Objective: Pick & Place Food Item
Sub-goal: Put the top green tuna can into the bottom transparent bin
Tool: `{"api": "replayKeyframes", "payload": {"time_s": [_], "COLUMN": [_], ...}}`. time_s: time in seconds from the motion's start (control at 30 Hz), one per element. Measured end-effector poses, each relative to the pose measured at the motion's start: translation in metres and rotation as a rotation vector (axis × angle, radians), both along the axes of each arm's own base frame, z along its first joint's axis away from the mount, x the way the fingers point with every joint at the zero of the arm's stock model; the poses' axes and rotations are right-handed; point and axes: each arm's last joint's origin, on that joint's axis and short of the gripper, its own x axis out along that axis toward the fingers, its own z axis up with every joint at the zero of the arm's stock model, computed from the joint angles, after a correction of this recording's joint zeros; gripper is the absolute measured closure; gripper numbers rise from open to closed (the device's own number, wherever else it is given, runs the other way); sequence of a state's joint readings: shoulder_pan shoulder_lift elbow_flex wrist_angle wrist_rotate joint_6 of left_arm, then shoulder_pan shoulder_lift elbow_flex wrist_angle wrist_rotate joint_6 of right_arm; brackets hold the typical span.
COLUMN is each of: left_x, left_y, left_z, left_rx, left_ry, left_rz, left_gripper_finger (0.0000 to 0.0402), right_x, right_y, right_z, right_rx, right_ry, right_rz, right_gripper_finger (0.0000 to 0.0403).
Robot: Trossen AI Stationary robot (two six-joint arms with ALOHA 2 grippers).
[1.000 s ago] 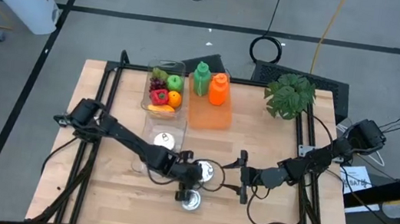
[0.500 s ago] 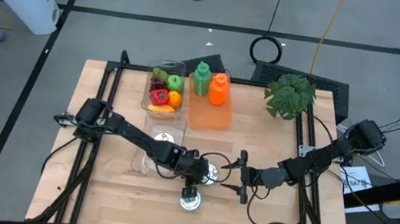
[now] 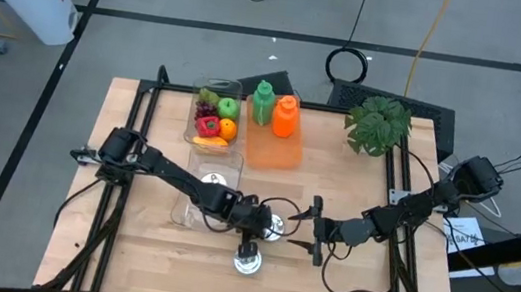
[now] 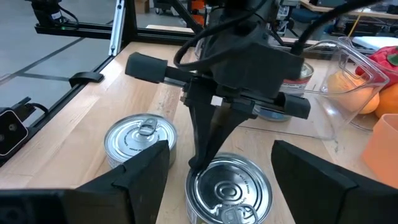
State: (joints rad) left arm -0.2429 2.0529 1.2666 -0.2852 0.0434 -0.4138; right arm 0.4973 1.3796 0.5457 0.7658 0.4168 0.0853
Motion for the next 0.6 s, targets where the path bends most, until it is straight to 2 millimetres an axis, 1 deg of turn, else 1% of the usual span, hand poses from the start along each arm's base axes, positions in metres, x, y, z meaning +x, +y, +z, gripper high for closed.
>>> {"api": "replayKeyframes", "payload": {"time_s": [0.2,0.43,0.47,0.6], "left_x": [0.000,0.001,0.001,0.001], "left_y": [0.010,0.011,0.013,0.026], "left_z": [-0.003,-0.003,-0.003,-0.007], "left_rx": [0.049,0.088,0.133,0.418], "left_ry": [-0.020,-0.033,-0.044,-0.090], "left_rz": [0.061,0.091,0.106,0.238], "left_gripper_finger": [0.0399,0.0400,0.0400,0.0401], "right_x": [0.000,0.000,0.000,0.000], "right_y": [0.000,0.000,0.000,0.000], "right_z": [0.000,0.000,0.000,0.000], "right_rx": [0.000,0.000,0.000,0.000], "right_ry": [0.000,0.000,0.000,0.000], "right_rz": [0.000,0.000,0.000,0.000], "right_gripper_finger": [0.0138,0.0138,0.0138,0.0138]}}
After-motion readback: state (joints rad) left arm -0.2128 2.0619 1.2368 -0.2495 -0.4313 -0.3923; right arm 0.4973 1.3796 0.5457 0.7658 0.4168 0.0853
